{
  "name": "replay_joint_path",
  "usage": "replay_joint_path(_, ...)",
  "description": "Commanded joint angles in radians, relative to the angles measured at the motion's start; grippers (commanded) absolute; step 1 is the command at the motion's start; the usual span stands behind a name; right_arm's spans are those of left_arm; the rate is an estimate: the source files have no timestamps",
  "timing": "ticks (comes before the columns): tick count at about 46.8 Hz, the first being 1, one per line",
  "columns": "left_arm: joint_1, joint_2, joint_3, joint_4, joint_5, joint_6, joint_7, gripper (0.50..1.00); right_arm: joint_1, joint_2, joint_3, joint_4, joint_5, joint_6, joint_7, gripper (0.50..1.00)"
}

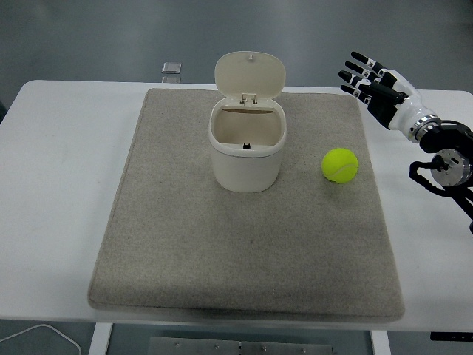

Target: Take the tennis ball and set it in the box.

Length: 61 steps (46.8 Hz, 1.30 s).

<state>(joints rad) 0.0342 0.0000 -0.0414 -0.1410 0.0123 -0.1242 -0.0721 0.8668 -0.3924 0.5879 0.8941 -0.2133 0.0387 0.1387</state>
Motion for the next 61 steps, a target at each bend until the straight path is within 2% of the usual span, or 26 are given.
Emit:
replay_joint_path(1,0.0,0.0,0.0,0.0,0.0,0.0,0.0,0.996,0.006,-0.013,-0.016,0.002,-0.038,0.003,-0.001,0.915)
replay_joint_path(7,0.0,0.0,0.0,0.001,0.0,0.0,0.0,0.996,0.035,-0.022,-0.056,0.003,-0.055,0.006,-0.001,0.915)
replay_joint_path(14,0.0,0.0,0.0,0.001,0.0,0.0,0.0,0.996,0.073,-0.069,-0.114,0.013,-0.089,0.024,-0.001,0.915)
replay_joint_path(22,0.001,0.0,0.0,0.0,0.0,0.0,0.0,0.996,0.098,-0.094,-0.164,0.014,-0.216,0.084,-0.001,0.915)
replay_joint_path(29,0.0,0.0,0.0,0.0,0.0,0.0,0.0,0.996,0.101,-0.102,-0.181,0.035,-0.348,0.11,0.001,0.915)
replay_joint_path(35,0.0,0.0,0.0,0.0,0.0,0.0,0.0,0.996,0.104,-0.131,-0.201,0.06,-0.432,0.125,0.005,0.915)
replay_joint_path(49,0.0,0.0,0.0,0.0,0.0,0.0,0.0,0.996,0.159,-0.204,-0.24,0.103,-0.633,0.213,0.012,0.915)
replay_joint_path(61,0.0,0.0,0.0,0.001,0.0,0.0,0.0,0.996,0.201,-0.253,-0.35,0.164,-0.843,0.213,0.033,0.915)
